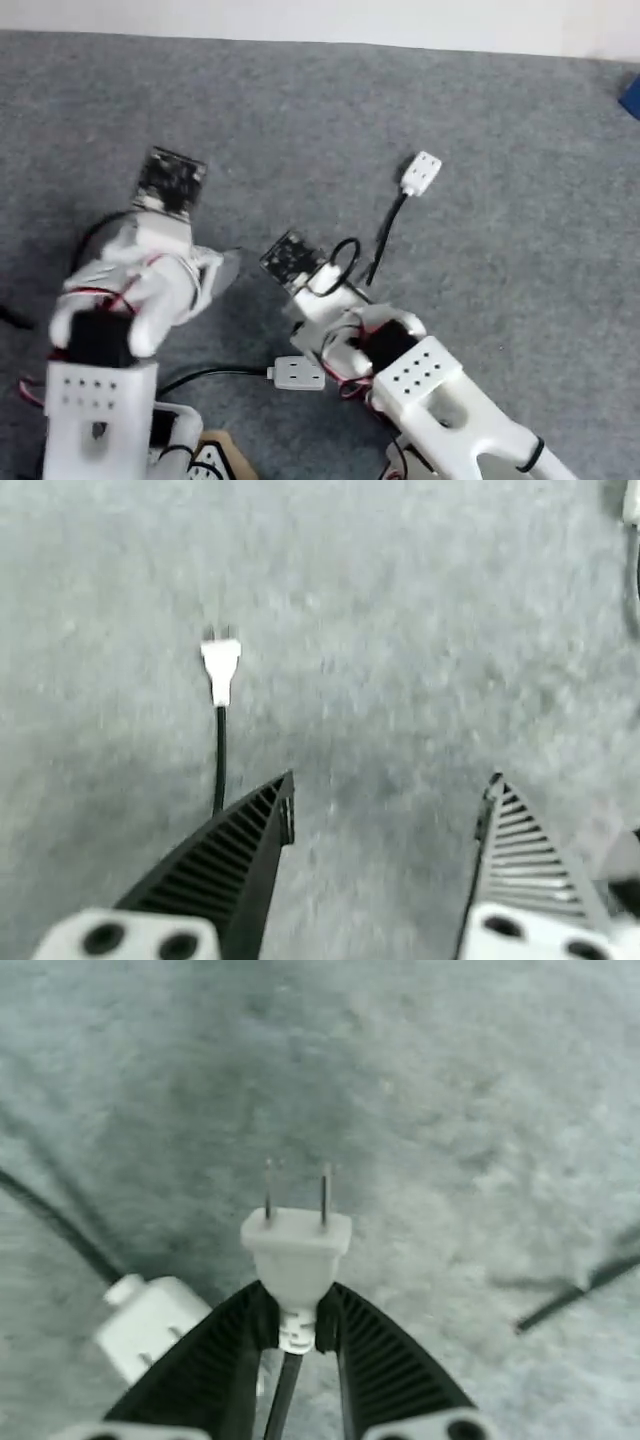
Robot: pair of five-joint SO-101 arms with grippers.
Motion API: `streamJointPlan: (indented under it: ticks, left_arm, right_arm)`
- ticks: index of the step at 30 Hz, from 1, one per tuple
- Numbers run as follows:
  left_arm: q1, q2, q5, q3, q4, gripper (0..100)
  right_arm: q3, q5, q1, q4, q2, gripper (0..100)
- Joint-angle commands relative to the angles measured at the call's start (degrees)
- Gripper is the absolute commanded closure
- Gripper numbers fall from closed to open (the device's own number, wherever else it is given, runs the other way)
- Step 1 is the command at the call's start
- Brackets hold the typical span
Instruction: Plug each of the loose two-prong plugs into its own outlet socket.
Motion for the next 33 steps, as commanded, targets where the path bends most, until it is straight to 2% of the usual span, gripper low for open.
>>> streamJointPlan:
  ticks: [1,5,10,17,22,33]
  left_arm:
    - [3.91,-2.24,0.53,12.62,-11.52,70]
    - [7.25,-2.33,0.53,15.43,-12.4,70]
    - [7.6,-2.33,0.7,15.43,-12.48,70]
    - [7.69,-2.59,0.88,12.35,-12.13,70]
    - [10.42,-2.77,1.05,10.68,-9.23,70]
    - [9.98,-2.86,2.46,8.13,-8.88,70]
  right_arm:
    - [-5.32,-1.93,-3.38,1.19,0.22,99.3]
    - [-10.24,-2.02,-4.88,4.44,0.22,99.3]
    - [-15.25,-2.02,-6.46,7.16,0.57,99.3]
    - [-13.23,-2.11,-6.29,5.93,0.92,99.3]
    - [-11.47,-2.29,-6.29,3.91,0.92,99.3]
    - [-10.95,-2.29,-4.88,3.91,1.01,99.3]
